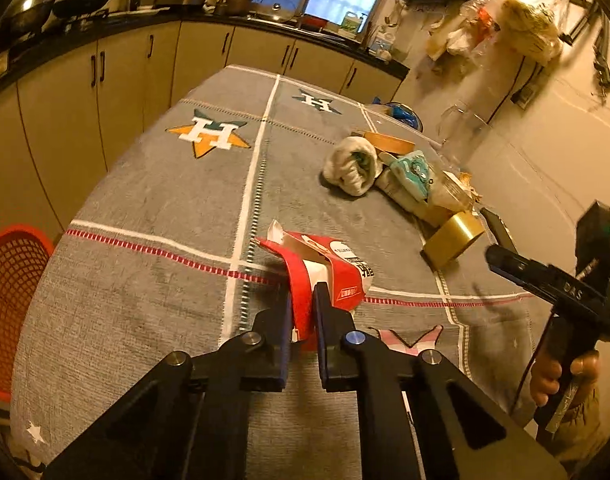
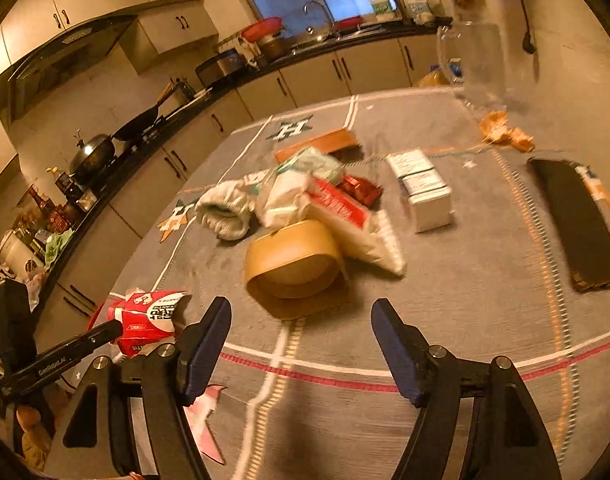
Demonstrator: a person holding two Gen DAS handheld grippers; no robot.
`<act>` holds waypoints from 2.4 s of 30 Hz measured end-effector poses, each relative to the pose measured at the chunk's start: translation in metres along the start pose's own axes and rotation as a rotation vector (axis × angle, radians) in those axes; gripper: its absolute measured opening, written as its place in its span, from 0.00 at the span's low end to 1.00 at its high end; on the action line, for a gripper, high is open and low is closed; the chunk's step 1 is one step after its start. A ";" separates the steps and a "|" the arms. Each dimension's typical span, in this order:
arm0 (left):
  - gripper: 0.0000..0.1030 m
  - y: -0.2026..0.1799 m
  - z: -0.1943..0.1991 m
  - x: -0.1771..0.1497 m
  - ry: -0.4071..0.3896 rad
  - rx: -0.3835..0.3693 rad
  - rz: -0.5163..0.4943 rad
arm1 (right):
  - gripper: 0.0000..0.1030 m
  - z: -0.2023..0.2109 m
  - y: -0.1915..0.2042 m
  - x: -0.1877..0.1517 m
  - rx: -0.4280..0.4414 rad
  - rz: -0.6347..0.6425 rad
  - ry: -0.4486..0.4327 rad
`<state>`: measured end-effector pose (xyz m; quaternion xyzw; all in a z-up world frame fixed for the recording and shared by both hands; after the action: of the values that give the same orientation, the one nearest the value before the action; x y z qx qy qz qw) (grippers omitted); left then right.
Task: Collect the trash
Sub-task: 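Grasp the red-and-white paper packet with the left gripper while the right grasps the tan tape roll, then carry the packet and tape roll to the red basket and open both grippers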
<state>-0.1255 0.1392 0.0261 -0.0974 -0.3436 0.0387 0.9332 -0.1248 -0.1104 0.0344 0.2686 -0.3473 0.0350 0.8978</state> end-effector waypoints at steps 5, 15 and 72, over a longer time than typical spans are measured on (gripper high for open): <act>0.09 -0.010 0.001 -0.002 0.014 -0.021 -0.026 | 0.74 -0.022 0.008 0.004 0.021 -0.072 0.000; 0.62 -0.021 0.009 -0.016 0.007 -0.031 -0.114 | 0.11 -0.046 0.010 0.013 -0.011 -0.108 -0.015; 0.06 0.230 0.076 -0.055 -0.154 0.342 0.458 | 0.08 -0.091 0.230 -0.032 0.313 0.309 0.192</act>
<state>-0.2175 0.3686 -0.0004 -0.0107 -0.3711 0.3131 0.8742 -0.1516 0.1353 0.0633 0.3436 -0.2879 0.2509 0.8580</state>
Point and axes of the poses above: each gripper's, at about its wrist camera, not at the fingertips, and z roughly against the way its jaws point, y to its left, x to its top, the point moved 3 cm from there along -z, roughly the way its jaws point, and after that the axes turned 8 degrees about x, right-handed, at the moved point
